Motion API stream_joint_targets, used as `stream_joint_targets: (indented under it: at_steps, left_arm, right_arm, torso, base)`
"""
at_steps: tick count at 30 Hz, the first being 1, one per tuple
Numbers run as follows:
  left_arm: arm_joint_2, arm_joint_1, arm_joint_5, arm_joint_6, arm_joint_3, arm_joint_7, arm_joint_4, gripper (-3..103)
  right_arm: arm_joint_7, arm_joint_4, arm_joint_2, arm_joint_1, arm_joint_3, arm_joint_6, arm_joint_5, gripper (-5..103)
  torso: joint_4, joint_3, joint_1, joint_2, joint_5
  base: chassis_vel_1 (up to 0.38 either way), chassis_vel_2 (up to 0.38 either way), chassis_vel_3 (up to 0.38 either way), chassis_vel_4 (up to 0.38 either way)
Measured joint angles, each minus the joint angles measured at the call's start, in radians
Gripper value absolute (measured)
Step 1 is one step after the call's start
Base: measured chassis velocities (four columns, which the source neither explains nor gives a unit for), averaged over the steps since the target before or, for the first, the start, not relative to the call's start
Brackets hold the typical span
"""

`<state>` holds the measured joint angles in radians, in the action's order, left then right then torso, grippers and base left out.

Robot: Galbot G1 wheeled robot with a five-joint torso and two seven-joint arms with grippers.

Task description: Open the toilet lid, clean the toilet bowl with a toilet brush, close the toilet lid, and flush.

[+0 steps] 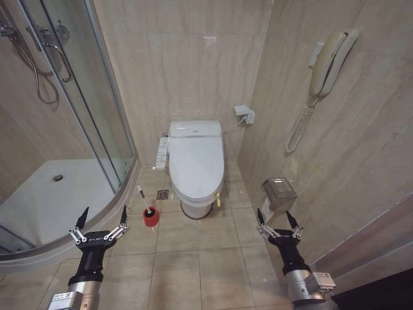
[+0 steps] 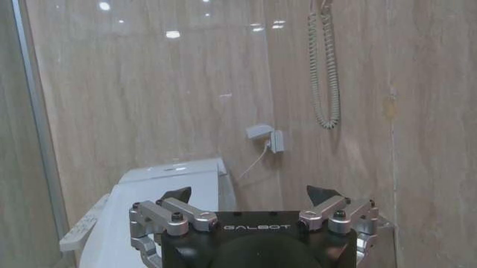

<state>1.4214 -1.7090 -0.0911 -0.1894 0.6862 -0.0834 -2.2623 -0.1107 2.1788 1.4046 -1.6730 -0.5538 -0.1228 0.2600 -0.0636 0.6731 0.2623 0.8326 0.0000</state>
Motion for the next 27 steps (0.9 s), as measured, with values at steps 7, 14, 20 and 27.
stream_joint_targets:
  at_steps: [7,14,20,27]
  left_arm:
    - [0.0,0.0,0.0,0.0,0.0,0.0,0.0,100]
    - [0.0,0.0,0.0,0.0,0.0,0.0,0.0,100]
    - [0.0,0.0,0.0,0.0,0.0,0.0,0.0,100]
    - [0.0,0.0,0.0,0.0,0.0,0.0,0.0,100]
  right_arm:
    - [0.004,-0.001,-0.005,0.003,0.001,0.002,-0.005,100]
    - [0.003,-0.001,-0.005,0.001,0.0,0.001,-0.005,100]
    - [0.002,-0.001,-0.006,0.0,0.0,0.0,-0.004,100]
    - [0.002,-0.008,-0.008,0.001,0.006,-0.002,-0.004,100]
  torso:
    - [0.0,0.0,0.0,0.0,0.0]
    - [-0.0001,0.0,0.0,0.0,0.0001]
    - [0.0,0.0,0.0,0.0,0.0]
    - [0.0,0.0,0.0,0.0,0.0001]
  base:
    - [0.0,0.0,0.0,0.0]
    - [-0.058,0.065,0.057,-0.051]
    - [-0.133,0.138,0.135,-0.147]
    - [-0.127,0.124,0.123,-0.116]
